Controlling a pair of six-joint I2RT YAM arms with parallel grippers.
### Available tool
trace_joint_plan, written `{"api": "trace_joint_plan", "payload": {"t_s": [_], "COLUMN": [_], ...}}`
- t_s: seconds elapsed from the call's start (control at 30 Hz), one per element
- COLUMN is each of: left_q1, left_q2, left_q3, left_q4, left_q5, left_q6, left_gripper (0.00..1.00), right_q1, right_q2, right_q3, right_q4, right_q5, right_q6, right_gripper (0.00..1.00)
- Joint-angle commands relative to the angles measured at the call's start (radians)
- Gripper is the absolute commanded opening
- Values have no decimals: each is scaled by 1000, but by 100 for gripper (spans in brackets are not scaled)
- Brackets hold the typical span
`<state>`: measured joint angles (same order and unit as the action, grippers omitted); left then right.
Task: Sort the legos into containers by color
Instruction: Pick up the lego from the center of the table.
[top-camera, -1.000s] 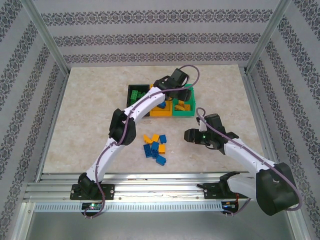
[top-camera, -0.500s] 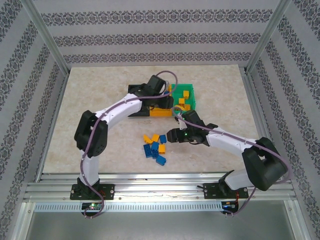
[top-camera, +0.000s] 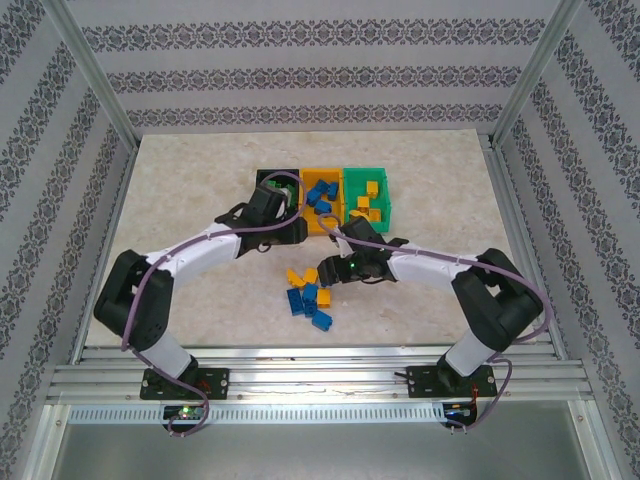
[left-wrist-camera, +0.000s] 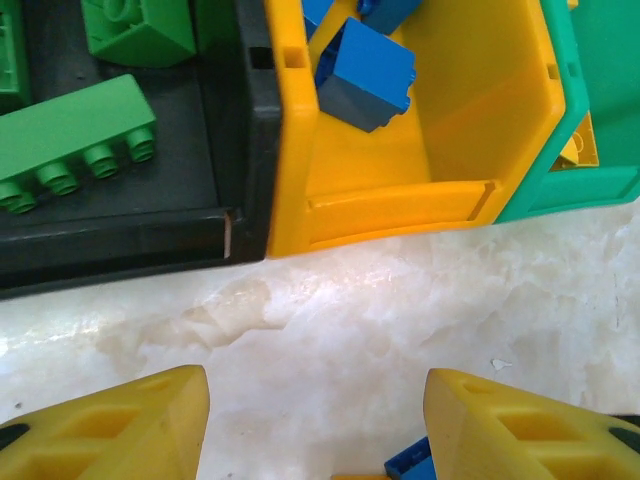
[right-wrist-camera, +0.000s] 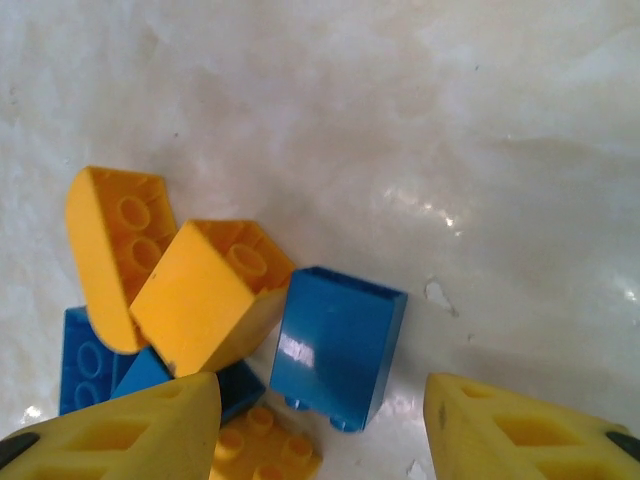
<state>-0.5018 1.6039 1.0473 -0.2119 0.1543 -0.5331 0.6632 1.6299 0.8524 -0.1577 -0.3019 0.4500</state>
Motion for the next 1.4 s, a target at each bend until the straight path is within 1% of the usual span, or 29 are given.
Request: {"api": "trace_joint_plan", "payload": {"t_s": [0.0,0.1,0.2,0.27,0.33,0.43,0.53,0.6,0.73,0.83,0.9,1.0,1.13,1.2,1.27,1.37], "left_q1": [17,19,35,34,39,41,42,42,44,45,44,44,45,44,46,46], "left_q2": [-50,-79,-81,-79,-69,-49,-39,-38,-32,-22,-19,-20,-41,-55,-68,-74], "left_q3": [-33,-57,-65,-71,-76,-55,-58,-48,-62,-61,-74,-67,-74,-80,-101,-101], "left_q4": [59,57,68,68,92,69,87,72,104,99,125,103,95,80,95,73], "left_q5": [-33,-75,-51,-63,-46,-29,-22,-18,-9,5,16,25,18,4,-3,1], "left_q6": [-14,-5,-3,-1,-6,-1,0,5,-4,-12,-20,-19,-12,-8,-8,-7], "left_gripper": [58,58,58,58,58,58,58,58,58,58,58,58,58,58,58,58], "right_q1": [26,47,69,79,91,94,89,76,62,57,59,67,92,93,93,93], "right_q2": [50,98,146,168,178,189,169,147,102,85,93,127,161,169,189,225], "right_q3": [50,91,126,144,147,150,123,96,61,59,72,118,181,192,202,220], "right_q4": [-46,-84,-136,-179,-203,-250,-268,-261,-253,-239,-226,-209,-210,-194,-190,-219], "right_q5": [36,35,66,99,146,206,259,252,247,218,198,156,144,113,108,113], "right_q6": [-40,-56,-72,-82,-92,-103,-109,-109,-112,-113,-110,-102,-108,-107,-112,-131], "right_gripper": [57,57,58,58,57,56,55,56,56,56,56,56,57,57,58,58]}}
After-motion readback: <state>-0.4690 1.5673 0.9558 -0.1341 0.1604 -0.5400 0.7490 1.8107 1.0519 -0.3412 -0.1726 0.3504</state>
